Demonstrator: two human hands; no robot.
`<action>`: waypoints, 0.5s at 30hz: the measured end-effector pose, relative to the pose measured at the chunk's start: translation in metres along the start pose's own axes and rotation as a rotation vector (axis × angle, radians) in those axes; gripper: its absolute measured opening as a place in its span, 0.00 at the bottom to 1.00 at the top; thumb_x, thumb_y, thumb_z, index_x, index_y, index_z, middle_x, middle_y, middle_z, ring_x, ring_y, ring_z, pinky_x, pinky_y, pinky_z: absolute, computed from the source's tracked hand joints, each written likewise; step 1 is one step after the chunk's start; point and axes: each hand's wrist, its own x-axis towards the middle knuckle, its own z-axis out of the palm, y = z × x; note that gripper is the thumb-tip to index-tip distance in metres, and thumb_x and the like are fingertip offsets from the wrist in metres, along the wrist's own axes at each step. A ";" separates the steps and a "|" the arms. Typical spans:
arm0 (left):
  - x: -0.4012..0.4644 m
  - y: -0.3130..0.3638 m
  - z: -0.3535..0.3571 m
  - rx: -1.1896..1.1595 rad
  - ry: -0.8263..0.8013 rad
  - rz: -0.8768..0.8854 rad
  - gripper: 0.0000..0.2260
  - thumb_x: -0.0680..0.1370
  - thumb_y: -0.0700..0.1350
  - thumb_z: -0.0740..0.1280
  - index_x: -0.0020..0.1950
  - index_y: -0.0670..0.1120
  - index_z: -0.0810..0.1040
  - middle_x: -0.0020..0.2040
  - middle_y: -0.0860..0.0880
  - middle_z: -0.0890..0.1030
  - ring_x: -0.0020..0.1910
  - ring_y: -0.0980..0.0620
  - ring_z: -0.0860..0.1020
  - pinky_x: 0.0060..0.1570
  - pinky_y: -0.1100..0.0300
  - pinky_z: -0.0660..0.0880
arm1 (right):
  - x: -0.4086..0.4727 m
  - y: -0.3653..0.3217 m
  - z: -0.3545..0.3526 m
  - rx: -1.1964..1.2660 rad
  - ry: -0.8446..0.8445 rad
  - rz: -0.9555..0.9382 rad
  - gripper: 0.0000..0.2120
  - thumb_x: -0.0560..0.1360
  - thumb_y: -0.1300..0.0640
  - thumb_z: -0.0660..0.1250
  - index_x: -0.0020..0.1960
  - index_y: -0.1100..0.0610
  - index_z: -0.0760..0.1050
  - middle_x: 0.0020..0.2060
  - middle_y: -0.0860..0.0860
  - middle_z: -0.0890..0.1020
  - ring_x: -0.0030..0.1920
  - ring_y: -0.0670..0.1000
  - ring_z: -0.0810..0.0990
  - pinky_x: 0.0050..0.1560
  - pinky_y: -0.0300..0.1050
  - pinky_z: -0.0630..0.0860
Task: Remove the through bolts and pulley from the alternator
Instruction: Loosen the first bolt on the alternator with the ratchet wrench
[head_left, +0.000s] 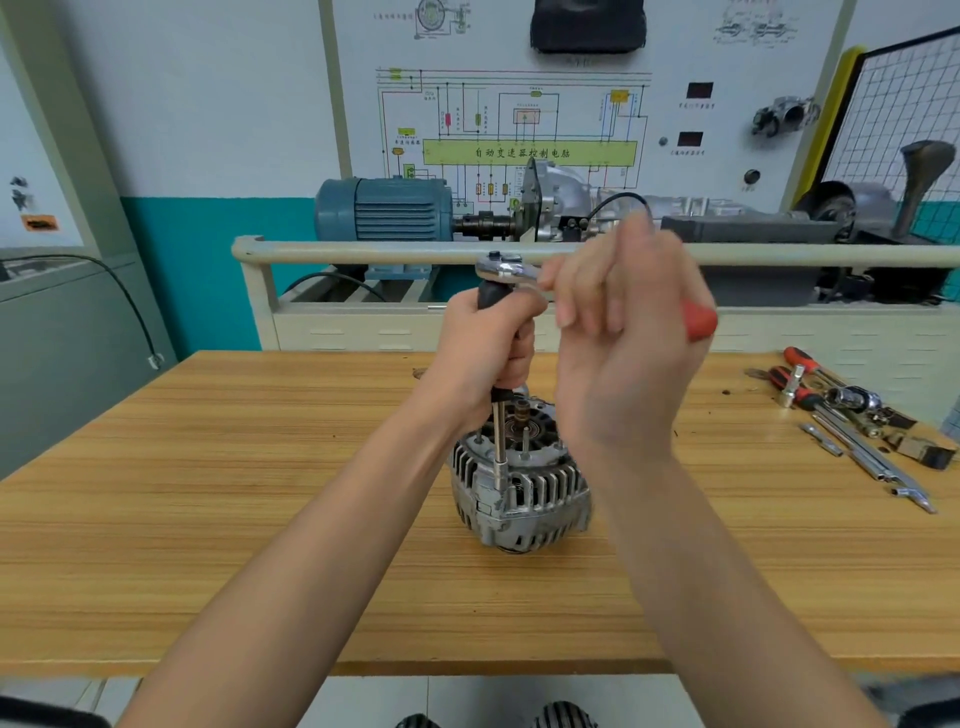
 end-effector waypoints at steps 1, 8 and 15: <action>-0.001 -0.001 0.001 0.021 0.018 0.008 0.18 0.75 0.34 0.62 0.28 0.49 0.66 0.20 0.56 0.63 0.19 0.58 0.58 0.21 0.70 0.56 | -0.007 0.002 0.003 -0.064 -0.022 -0.087 0.20 0.75 0.61 0.62 0.26 0.50 0.68 0.22 0.46 0.67 0.25 0.49 0.65 0.35 0.50 0.67; 0.004 0.003 -0.003 0.058 -0.188 -0.026 0.20 0.75 0.34 0.66 0.25 0.48 0.66 0.21 0.53 0.63 0.18 0.56 0.58 0.20 0.68 0.57 | 0.012 -0.007 -0.020 0.221 0.001 0.044 0.24 0.75 0.63 0.54 0.21 0.53 0.65 0.18 0.47 0.63 0.21 0.47 0.60 0.31 0.43 0.65; 0.013 0.000 0.001 0.013 -0.475 -0.119 0.19 0.73 0.42 0.66 0.23 0.46 0.64 0.18 0.52 0.61 0.16 0.56 0.59 0.20 0.68 0.57 | 0.028 -0.011 -0.035 0.407 0.084 0.154 0.25 0.75 0.63 0.56 0.19 0.53 0.62 0.16 0.47 0.61 0.20 0.46 0.58 0.27 0.40 0.62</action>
